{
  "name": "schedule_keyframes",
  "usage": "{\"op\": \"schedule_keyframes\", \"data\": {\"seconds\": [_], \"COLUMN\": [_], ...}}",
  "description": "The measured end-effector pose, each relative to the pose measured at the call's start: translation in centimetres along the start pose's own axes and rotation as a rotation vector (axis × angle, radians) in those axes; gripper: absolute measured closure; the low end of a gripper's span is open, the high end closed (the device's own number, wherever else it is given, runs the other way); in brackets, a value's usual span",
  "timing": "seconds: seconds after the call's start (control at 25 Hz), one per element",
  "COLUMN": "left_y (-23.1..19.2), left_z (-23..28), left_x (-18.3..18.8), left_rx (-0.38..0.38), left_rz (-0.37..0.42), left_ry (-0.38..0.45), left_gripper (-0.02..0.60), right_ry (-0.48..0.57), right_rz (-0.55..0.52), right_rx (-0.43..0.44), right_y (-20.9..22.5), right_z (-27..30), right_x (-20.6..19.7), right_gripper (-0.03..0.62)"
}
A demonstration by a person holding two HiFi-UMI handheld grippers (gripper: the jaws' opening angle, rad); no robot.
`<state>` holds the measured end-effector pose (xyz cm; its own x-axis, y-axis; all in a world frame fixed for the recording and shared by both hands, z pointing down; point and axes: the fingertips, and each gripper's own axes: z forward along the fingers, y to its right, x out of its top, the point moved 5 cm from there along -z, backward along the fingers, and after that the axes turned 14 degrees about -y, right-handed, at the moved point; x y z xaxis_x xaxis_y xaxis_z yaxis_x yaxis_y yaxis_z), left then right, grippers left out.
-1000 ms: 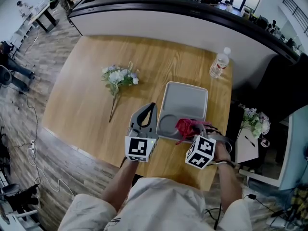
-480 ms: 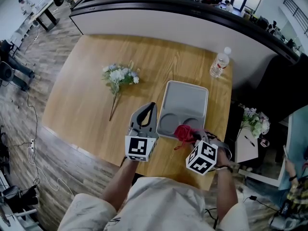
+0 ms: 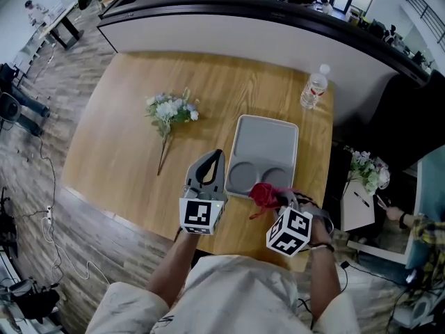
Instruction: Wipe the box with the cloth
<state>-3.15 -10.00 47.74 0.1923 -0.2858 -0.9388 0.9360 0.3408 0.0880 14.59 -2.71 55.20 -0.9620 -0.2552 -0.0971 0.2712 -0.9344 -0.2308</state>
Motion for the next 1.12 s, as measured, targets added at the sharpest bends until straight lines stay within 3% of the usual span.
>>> {"op": "schedule_keyframes", "data": {"seconds": [0.24, 0.44, 0.8, 1.12], "left_y": [0.2, -0.3, -1.9, -3.0], "left_z": [-0.3, -0.3, 0.1, -0.6], "left_x": [0.6, 1.0, 1.4, 1.1], "left_rx": [-0.004, -0.029, -0.094, -0.139], "left_rz": [0.003, -0.042, -0.063, -0.080], "left_ry": [-0.003, -0.024, -0.003, 0.022], "left_gripper": [0.568, 0.568, 0.568, 0.568], "right_ry": [0.017, 0.030, -0.028, -0.098], "right_rz": [0.018, 0.045, 0.147, 0.174], "right_rx": [0.037, 0.058, 0.037, 0.018], "right_y": [-0.6, -0.5, -0.6, -0.4], "right_z": [-0.4, -0.5, -0.1, -0.4], "right_x": [-0.1, -0.1, -0.2, 0.2], "right_gripper": [0.531, 0.531, 0.531, 0.531]}}
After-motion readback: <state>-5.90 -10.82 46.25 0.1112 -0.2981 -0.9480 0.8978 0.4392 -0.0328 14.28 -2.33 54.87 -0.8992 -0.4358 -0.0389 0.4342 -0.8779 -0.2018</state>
